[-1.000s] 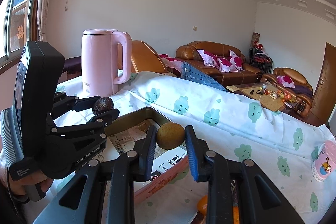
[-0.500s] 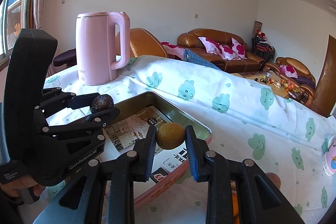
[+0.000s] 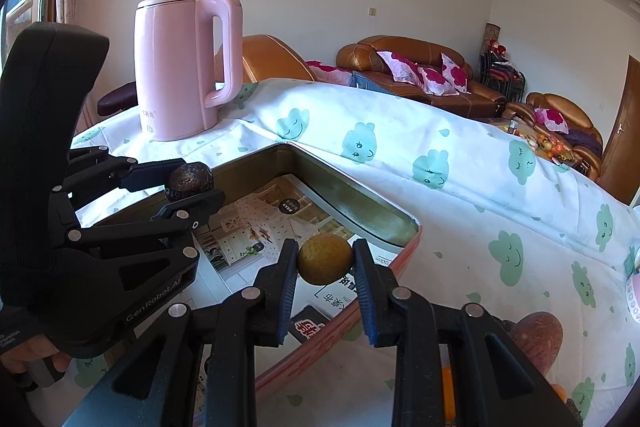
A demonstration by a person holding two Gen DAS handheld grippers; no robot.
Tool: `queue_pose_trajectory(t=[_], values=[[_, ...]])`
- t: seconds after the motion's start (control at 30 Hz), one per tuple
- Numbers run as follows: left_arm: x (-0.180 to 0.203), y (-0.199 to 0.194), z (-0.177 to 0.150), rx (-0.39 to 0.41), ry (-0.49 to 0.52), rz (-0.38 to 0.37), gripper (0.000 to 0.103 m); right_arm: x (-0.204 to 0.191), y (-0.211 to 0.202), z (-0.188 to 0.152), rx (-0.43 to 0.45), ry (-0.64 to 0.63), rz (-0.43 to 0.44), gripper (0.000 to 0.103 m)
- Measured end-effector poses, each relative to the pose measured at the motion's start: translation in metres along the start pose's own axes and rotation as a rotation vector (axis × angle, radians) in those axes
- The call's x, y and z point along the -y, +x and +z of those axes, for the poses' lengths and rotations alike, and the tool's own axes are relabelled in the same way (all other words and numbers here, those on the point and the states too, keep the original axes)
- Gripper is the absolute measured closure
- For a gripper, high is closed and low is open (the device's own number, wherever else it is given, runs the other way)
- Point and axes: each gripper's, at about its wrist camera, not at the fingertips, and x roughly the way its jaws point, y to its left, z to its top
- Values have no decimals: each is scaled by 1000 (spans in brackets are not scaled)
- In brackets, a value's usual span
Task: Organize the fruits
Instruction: 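Lower both fruits into the tin box and open both tools, then grasp the brown cylindrical cake with the left tool while the right tool grasps a small brownish round fruit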
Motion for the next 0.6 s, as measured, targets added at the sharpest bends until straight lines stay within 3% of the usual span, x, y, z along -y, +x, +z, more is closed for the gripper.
queue_pose_trajectory(t=[0.37,0.47,0.5,0.6], values=[[1,1,-2,6,8,12,61,-5,1,0,-9,-17,-13,73],[2,-3,-2,28,11,25,53,-7,1,0,-10,-28,-16,71],[1,-4,-2,35,13,33,50,-9,0,0,-9,-39,-22,62],[-5,-6,-3,37,-9,35,31,-13,-3,-3,-2,-63,-60,57]])
